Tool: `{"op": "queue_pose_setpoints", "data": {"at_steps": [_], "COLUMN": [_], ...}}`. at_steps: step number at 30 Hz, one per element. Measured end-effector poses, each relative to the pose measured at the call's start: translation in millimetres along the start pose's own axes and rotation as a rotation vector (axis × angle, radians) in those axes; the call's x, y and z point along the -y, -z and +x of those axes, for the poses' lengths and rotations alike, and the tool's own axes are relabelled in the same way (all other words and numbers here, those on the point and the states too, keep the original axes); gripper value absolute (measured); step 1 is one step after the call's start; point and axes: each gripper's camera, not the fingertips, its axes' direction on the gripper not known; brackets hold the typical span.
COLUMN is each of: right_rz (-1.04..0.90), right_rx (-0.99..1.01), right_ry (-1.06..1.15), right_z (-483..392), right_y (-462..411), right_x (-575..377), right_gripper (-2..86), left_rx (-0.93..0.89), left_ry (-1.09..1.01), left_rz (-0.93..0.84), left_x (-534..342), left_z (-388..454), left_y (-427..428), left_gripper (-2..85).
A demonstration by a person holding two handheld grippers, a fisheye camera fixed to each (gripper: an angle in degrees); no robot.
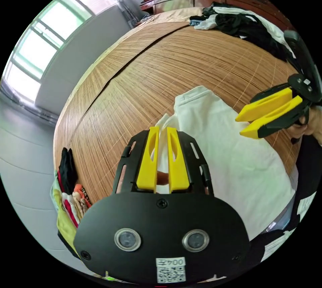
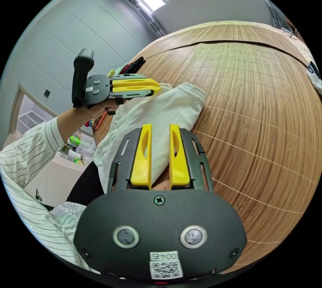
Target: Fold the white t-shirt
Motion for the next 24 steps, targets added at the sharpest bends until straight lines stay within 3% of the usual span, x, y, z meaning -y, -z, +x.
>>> {"op": "queue_pose_setpoints", "data": {"at_steps": [9,19,24], "right_rz": [-0.070,-0.071,-0.085], "right_rx": [0.011,0.045,0.006], "right_ry": [0.024,0.005,-0.018], "right_z": [-5,-17,-25], "right_y": [-27,-35,-42], "right_x": [1,9,15], "right_gripper": [8.4,7.8,1.9], "left_rx": [-0.070,-0.175,-0.219], "left_ry": [-0.176,-0.228,-0.129], "left_rz": [-0.021,-0.079,-0.141], "left_x": [65,95,104], "left_z": [10,-42,-103], "left_y": [-31,-72,-98], "left_gripper": [5.1,4.7,1.8]}}
